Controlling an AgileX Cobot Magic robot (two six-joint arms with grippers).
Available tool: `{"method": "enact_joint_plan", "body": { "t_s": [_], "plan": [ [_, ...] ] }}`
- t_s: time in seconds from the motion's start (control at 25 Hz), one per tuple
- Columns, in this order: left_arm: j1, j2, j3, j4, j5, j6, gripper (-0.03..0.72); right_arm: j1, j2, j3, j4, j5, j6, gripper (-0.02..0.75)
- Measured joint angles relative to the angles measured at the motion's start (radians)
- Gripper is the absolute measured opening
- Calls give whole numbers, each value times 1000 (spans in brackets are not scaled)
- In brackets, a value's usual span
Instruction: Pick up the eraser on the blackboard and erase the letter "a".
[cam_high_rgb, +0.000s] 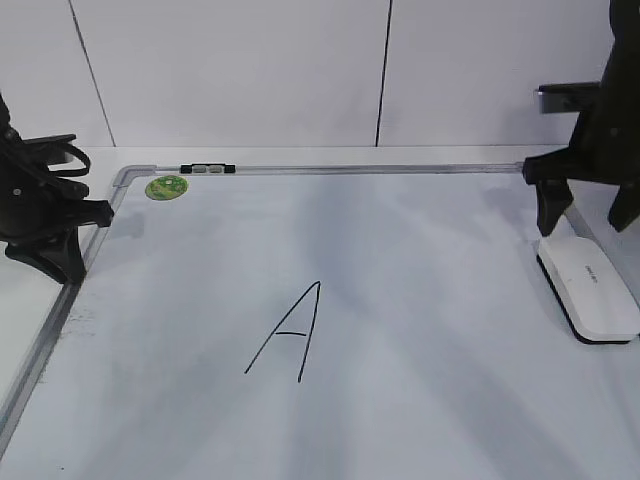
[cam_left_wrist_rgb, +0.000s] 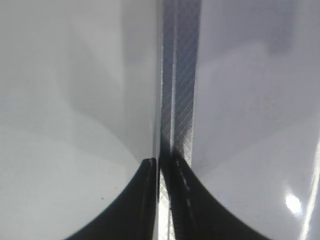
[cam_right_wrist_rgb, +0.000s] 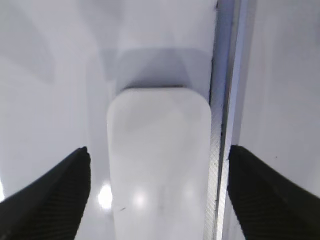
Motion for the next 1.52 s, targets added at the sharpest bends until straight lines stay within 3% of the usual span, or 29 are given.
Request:
{"method": "enact_joint_plan", "body": {
  "t_s": [0.16,0.4,0.72,0.88,1.12,1.52],
  "plan": [
    [0,0,0,0,0,0,78,0,-9,-104,11,8,32,650],
    [0,2,-10,4,6,0,102,0,-50,-192,65,12,52,553],
    [0,2,-125,45,111,0,301,0,-131,-196,79,22,52,527],
    [0,-19,-194,54,197,0,343,0,-171,-196,83,26,52,527],
    [0,-228,-265,89,284,0,349,0,-296,-196,91,34,25,527],
    [0,-648,-267,110,351,0,349,0,-604,-196,186,49,21,527]
  ]
}}
